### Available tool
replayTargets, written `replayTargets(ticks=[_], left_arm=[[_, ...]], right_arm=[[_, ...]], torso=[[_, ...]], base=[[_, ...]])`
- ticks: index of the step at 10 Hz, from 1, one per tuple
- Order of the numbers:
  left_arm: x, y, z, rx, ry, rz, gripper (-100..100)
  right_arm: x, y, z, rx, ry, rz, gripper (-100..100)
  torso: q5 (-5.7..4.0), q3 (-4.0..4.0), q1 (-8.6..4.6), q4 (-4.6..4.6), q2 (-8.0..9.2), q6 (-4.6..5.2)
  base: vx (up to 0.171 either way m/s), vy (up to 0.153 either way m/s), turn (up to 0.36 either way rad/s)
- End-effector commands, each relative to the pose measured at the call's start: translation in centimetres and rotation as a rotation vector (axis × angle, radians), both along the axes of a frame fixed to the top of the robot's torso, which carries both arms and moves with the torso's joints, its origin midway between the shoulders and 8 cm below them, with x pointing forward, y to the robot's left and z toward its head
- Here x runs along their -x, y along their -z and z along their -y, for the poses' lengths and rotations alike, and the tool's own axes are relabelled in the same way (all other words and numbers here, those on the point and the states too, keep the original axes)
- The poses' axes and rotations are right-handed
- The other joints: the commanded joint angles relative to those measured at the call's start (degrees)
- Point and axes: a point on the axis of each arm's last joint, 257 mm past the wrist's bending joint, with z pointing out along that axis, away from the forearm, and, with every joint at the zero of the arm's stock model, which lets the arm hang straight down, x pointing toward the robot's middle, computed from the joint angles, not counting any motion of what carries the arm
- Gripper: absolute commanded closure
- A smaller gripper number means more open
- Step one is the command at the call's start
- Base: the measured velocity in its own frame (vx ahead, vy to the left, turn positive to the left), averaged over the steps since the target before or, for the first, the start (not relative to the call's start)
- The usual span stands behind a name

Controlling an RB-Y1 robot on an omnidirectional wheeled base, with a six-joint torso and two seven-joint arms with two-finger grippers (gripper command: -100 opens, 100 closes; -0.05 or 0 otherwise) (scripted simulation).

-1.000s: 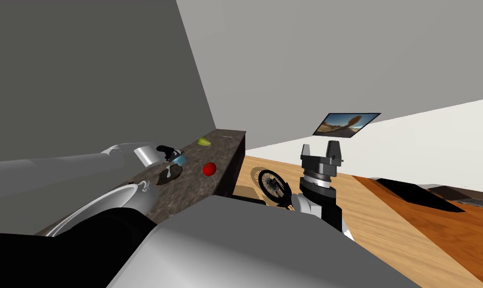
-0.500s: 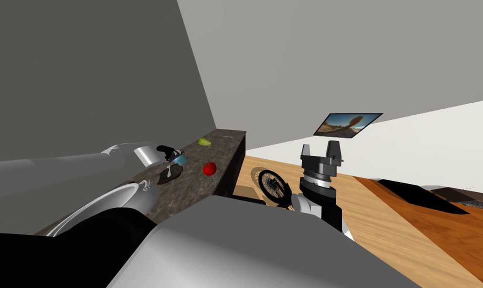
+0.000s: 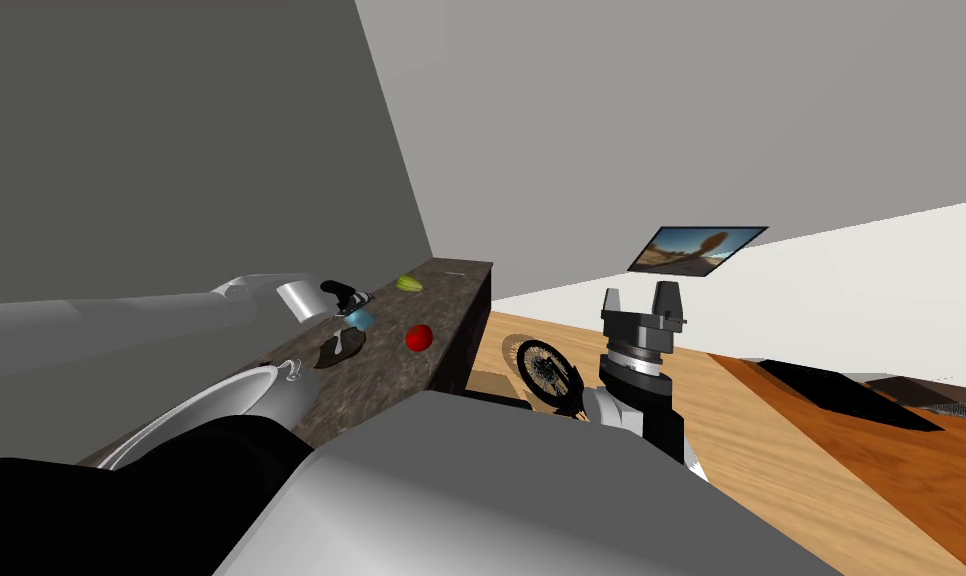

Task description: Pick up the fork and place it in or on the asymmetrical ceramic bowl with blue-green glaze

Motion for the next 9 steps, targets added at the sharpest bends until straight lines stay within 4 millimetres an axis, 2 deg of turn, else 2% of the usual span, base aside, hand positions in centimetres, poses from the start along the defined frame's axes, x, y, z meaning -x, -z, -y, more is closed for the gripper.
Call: replayTargets(ticks=[1,2,9], left_arm=[[-0.46,-0.12,0.38,-0.001,0.004,-0.001,-100],[-1.12,-0.68,1.13,-0.001,0.011,-0.001,-100],[-1.12,-0.68,1.13,-0.001,0.011,-0.001,-100]], right_arm=[[0.0,0.0,0.0,0.0,0.0,0.0,0],[0.0,0.0,0.0,0.0,0.0,0.0,0],[0.0,0.0,0.0,0.0,0.0,0.0,0]], torso=[[0.0,0.0,0.0,0.0,0.0,0.0],[0.0,-0.01,-0.02,-0.01,-0.02,-0.01],[0.02,0.02,0.05,0.01,0.03,-0.01]], base=[[0.007,-0.007,0.024],[0.008,-0.008,0.026],[-0.001,0.001,-0.003]])
